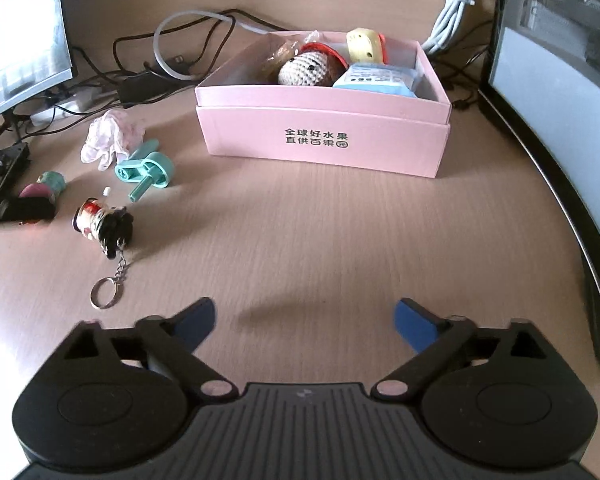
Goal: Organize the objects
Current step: 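Reach for and grasp the red-and-white figure keychain with the left gripper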
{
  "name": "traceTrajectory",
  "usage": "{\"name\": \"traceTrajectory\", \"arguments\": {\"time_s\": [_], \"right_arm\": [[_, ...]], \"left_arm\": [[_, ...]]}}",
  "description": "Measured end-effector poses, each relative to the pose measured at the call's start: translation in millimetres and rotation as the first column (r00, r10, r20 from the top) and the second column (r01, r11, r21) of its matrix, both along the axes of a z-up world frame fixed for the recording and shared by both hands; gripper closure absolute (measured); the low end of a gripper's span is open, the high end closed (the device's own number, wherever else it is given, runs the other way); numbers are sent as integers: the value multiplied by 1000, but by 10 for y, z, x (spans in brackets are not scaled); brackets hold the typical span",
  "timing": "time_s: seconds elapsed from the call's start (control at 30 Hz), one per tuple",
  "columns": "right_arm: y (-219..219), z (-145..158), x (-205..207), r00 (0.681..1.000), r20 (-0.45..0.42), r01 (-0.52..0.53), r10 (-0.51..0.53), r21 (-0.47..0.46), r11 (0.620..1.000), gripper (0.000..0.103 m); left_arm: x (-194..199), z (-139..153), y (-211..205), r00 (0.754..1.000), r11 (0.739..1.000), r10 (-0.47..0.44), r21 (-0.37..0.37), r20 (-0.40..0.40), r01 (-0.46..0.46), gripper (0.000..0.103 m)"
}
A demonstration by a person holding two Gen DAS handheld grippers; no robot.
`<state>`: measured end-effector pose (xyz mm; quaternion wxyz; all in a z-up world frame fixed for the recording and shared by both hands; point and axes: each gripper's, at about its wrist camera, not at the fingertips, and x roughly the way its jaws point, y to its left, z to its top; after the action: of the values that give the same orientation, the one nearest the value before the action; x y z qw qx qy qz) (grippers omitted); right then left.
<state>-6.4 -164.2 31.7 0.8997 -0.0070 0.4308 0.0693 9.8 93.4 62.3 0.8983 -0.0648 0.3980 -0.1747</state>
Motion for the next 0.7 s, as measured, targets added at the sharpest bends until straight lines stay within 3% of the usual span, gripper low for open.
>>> {"name": "traceTrajectory", "arguments": {"time_s": [0.23,0.7], "right_arm": [[120,-52,-39,1000,24,-10,11,-32,999,0],[96,-78,-92,997,58,-53,55,-35,998,0]], "left_arm": [[-257,-232,4,999,992,-30,126,-31,34,67],[-243,-300,-204,997,981,-57,181,-54,66,61]]}}
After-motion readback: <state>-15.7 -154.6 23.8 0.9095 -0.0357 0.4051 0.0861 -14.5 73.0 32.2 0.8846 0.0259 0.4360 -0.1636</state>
